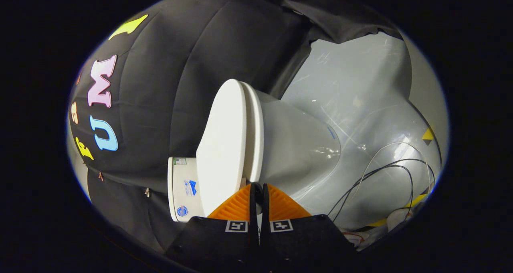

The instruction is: Open the toilet lid.

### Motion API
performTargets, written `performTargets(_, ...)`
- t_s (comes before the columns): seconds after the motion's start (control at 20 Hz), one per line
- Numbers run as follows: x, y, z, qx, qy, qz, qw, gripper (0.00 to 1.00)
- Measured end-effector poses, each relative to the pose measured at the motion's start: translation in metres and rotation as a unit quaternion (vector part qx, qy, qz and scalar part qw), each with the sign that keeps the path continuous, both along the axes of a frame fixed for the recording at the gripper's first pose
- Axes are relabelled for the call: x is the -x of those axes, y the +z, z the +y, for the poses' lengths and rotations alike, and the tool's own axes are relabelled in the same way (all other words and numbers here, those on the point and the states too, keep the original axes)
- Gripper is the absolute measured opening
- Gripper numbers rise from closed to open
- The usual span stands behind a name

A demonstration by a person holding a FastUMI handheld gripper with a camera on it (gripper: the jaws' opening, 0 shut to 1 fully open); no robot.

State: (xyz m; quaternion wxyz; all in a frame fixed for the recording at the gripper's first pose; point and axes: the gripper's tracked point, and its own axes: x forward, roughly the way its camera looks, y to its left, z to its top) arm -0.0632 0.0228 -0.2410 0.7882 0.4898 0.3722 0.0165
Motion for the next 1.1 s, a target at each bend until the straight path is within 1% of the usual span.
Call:
performTargets(0.1,0.003,0.002,-0.002,0.018,0.001,-0.005,1.0,0.06)
performTargets(0.35,0.006,0.027,0.0,0.018,-0.011,-0.014,1.0,0.05)
performTargets(0.55,0.006,0.061,0.006,0.028,-0.014,-0.036,0.999,0.06)
performTargets(0.75,0.009,0.094,0.019,0.057,-0.003,-0.06,0.997,0.06)
performTargets(1.1,0.012,0.149,0.043,0.087,0.01,-0.091,0.992,0.05)
